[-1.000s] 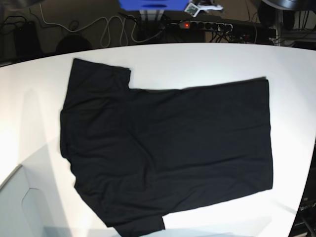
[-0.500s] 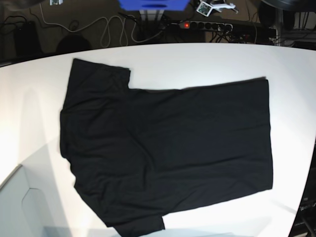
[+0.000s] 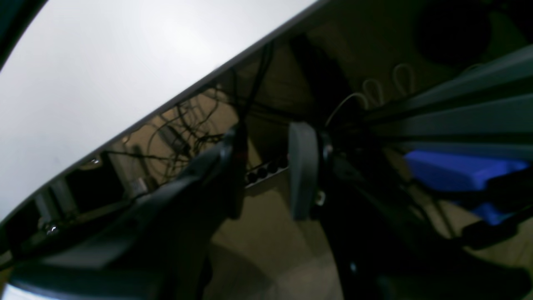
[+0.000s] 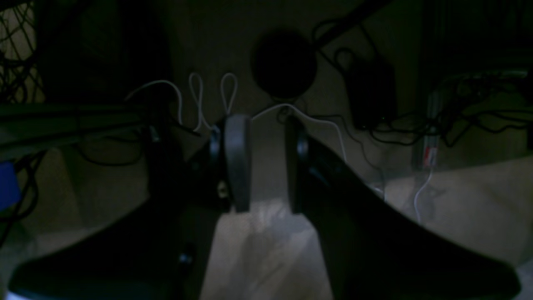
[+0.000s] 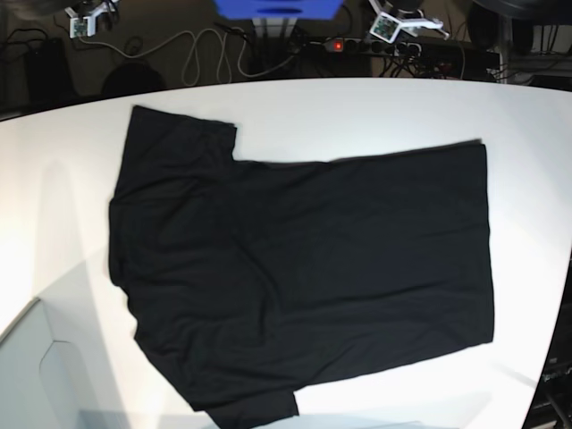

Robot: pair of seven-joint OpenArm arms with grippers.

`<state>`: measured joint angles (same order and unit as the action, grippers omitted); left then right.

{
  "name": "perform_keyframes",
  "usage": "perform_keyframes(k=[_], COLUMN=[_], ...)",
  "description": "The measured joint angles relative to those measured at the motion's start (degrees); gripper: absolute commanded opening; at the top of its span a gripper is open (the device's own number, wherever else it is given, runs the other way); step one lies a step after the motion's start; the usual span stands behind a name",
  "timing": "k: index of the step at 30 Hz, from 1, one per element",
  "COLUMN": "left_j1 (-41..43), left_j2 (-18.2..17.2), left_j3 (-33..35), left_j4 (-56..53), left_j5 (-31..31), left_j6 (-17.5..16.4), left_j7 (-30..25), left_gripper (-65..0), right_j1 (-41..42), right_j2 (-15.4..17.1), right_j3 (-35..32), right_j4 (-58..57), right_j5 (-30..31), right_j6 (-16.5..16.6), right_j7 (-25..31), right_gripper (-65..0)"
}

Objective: Fold the T-shirt properly
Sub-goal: 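Move both grippers out from rest toward the shirt's shoulders, then grasp the black T-shirt's shoulder edges with both grippers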

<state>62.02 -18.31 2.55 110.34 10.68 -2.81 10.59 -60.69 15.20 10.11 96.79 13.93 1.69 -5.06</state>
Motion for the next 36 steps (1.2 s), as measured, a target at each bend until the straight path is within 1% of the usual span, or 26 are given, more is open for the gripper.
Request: perform_keyframes(k=[7,9,11,13,16,19,21,28,33,36], left_j1=[-0.11,-0.11,-0.15,-0.68,-2.64,-2.84,-3.19,-5.49,-10.19,-12.13], left_j2=[-0.09,-0.09,-0.07,-0.11,-0.09,-0.09,-0.09,0.04,0.28,0.37], left_j3=[-0.59,-0.57,-0.57,-0.57,-0.57,-0.57,-0.57,-0.52,-0.22,-0.33], left_j4=[3.19,3.74,4.09,4.09,4.09,4.15,4.15,4.52,4.59,4.74], left_j5=[0.02,0.02,0.02,0.02,0.02,0.02,0.02,0.02,0.02,0.0], left_j6=[0.04,0.04,0.04,0.02,0.04,0.04,0.02,0.02,0.02,0.04], left_j7=[-0.04,-0.04,-0.11,0.02,-0.09,-0.04,-0.04,-0.11,-0.07,-0.07], left_gripper=[-48.2,-48.2,-48.2,-48.2,-48.1,-48.1,-48.1,-48.1,-48.0,-48.0], right_j1=[0.09,0.37,0.98,2.08,4.11,5.75,6.8,8.7,10.38,12.24], right_j2=[-0.13,-0.11,-0.17,-0.09,-0.13,-0.13,-0.15,-0.15,-0.15,-0.13], right_j3=[-0.13,-0.04,0.83,2.05,2.01,1.95,1.79,1.9,1.68,1.62], right_j4=[5.07,6.01,7.32,8.5,9.35,11.02,11.91,12.74,13.42,13.4], right_j5=[0.02,0.02,0.04,-0.02,0.02,0.0,0.02,0.0,0.04,-0.02], right_j6=[0.02,0.02,0.17,0.02,0.02,0.11,0.11,0.13,0.13,0.15], right_j7=[-0.26,-3.37,-4.94,-4.83,-5.03,-9.46,-10.6,-11.3,-11.37,-13.38], right_gripper=[-52.4,-52.4,-52.4,-52.4,-52.4,-52.4,-52.4,-52.4,-52.4,-52.4])
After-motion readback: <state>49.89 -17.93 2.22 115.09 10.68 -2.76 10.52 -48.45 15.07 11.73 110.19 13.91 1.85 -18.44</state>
